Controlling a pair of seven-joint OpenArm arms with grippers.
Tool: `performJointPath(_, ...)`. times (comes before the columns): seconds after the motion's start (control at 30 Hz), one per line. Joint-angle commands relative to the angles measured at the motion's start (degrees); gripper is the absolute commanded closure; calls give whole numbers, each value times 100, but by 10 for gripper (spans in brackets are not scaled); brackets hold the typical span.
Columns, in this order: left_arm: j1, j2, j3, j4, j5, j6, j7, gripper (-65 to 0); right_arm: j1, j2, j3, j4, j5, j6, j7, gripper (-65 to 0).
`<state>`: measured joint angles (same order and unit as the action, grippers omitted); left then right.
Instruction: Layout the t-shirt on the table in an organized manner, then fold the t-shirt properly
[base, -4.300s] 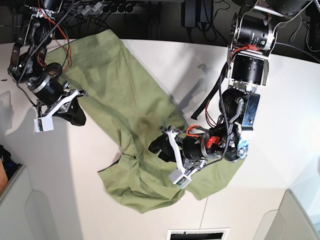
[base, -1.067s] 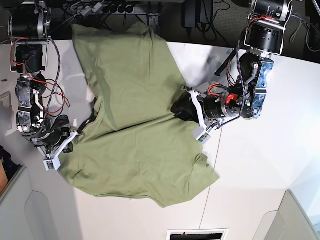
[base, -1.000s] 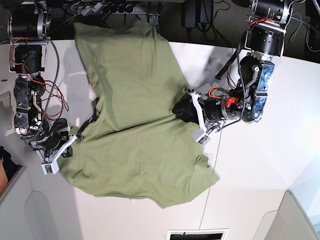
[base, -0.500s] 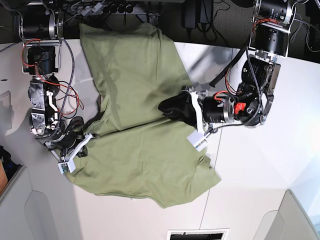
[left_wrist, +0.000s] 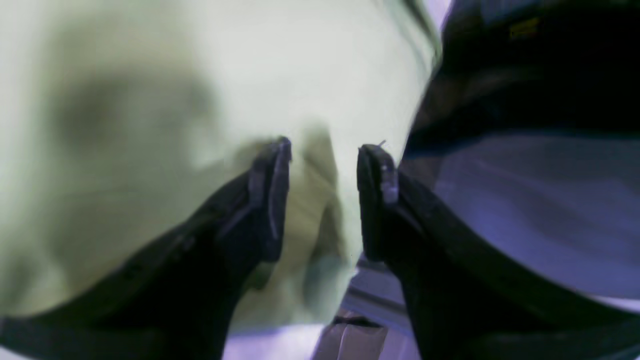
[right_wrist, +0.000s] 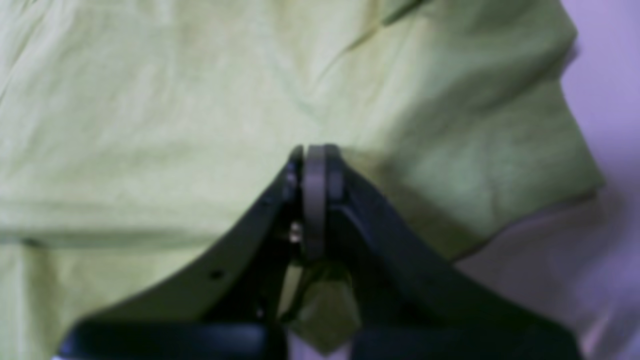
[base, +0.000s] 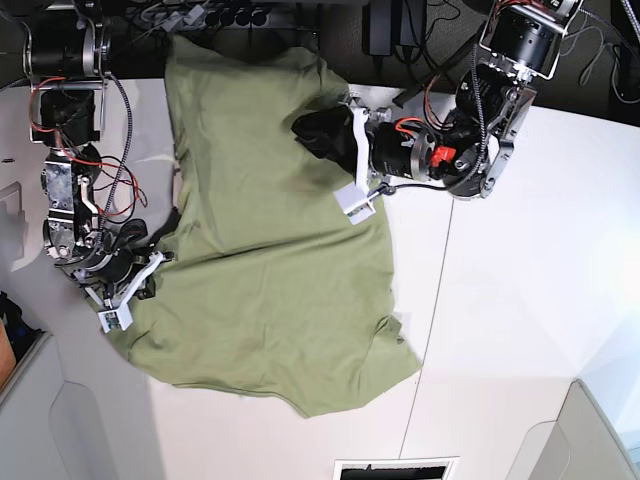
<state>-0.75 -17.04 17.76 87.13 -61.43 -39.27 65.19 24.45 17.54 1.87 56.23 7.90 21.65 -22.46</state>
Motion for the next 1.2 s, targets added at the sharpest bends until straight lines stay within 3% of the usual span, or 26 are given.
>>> performJointPath(0.0,-98,-28,-205,184,-221,-73,-101,-234,140,116,26,57,2,17,20,0)
performJointPath(0.23,-98,-28,-1567,476,-175,-73,-103,-234,173,417,28,70,70,-28,15,0)
performJointPath(0.33,-96,-44,-1917,476,120,-73,-63,-234,170,529,28,184,625,26,-140,0)
performJointPath(0.5,170,-306,-2024,472,129,-73,-70,-234,17,544,28,1010,1753,535,-1027,0)
performJointPath(0.7,588,-391,-2026,472,125,-73,-118,-234,-649,527,24,2538,2791,778,-1869,0)
performJointPath(0.8,673,-393,-2026,472,142,-73,-125,-234,-1088,527,24,2758,3117,968,-2168,0)
performJointPath(0.93,761,-396,-2026,472,251,-73,-109,-234,-1749,496,24,2754,2994,1008,-2103,0)
performJointPath(1.17,745,-391,-2026,472,-11,-73,-153,-236,-1784,485,26,2295,1528,820,-1187,0)
